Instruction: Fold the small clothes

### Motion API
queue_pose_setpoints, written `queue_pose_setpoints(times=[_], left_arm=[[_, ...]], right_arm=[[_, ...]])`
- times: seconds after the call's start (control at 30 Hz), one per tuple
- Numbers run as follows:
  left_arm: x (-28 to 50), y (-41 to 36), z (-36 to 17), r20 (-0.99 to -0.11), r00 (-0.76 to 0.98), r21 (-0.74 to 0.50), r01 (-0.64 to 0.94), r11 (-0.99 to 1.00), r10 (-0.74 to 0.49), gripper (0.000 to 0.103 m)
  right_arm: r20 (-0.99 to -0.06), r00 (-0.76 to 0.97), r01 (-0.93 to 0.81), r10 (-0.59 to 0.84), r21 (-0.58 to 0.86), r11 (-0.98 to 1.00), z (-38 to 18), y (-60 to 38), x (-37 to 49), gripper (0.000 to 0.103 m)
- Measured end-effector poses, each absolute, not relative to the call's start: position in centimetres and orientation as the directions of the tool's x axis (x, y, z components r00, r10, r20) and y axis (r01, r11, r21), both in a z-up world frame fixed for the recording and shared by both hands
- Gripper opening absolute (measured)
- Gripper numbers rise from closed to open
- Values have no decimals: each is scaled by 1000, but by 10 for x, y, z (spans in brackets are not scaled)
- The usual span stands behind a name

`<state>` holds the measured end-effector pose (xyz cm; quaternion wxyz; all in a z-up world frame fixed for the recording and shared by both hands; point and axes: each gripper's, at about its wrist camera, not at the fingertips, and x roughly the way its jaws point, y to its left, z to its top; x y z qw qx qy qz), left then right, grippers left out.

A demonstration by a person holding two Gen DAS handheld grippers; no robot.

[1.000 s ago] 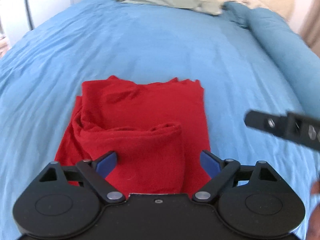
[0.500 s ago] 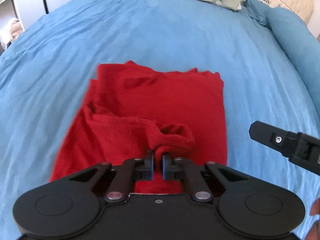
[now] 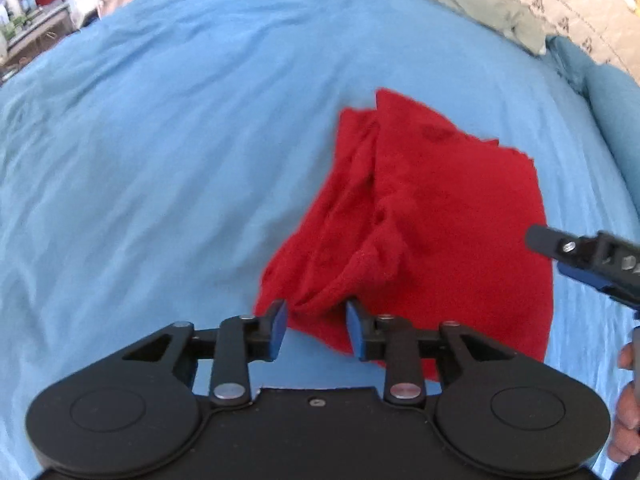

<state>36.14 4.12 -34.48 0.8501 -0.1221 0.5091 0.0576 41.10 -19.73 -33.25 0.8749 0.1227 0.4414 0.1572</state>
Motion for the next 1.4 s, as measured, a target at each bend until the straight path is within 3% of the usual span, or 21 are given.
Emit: queue_pose_setpoints(times=[0.17,0.23,0.37,0.47,0.53,0.7,0.77,0.8,0.83,0.9,1.07,1.17,1.4], left_arm=[[359,23,-304,-781,591,-269,-27,963,-201,56],[375,10,-307,-764,557,-340,81,937,-325,57],[404,3,-339,-768,511,-368,141,919,-386,55],[421,12,-368,-824,480,-291,101,951,-303,42],[428,20,-383,-853,452,-254,78,964,-262,6],[429,34,-382,-859,431,-270,76,960,-276,6],[427,32,-369,-855,448,-243,101,965,-262,12],[425,30,-361,-848,462,-233,113,966,-259,33],[426,28,-353,-842,479,-217,124,968,-250,65],[422,28,-334,-819,541,-135,139,981,-190,96],[439,36,-322,-827,531,-74,224,972,-186,98],[460,53,-329,-833,489,-170,221,960,-260,98],[490,84,-357,-809,449,-368,118,922,-381,98]], right_arm=[[-733,567,-162,375,347,924,-332,-193,400,96],[-737,571,-138,362,348,927,-333,-198,396,95],[-749,579,-98,322,328,939,-337,-212,394,94],[-752,581,-90,311,320,943,-344,-218,395,94],[-761,574,-106,303,298,949,-351,-216,395,94],[-805,528,-103,269,253,962,-374,-210,395,93],[-809,521,-82,272,270,959,-375,-212,394,93],[-813,515,-74,271,273,959,-373,-212,394,93],[-816,512,-70,268,272,960,-370,-212,393,93],[-812,517,-72,272,275,959,-362,-213,392,93],[-806,496,-103,322,314,944,-346,-216,398,97],[-794,488,-112,362,354,928,-342,-217,406,103],[-746,488,-5,454,518,856,-367,-237,427,103]])
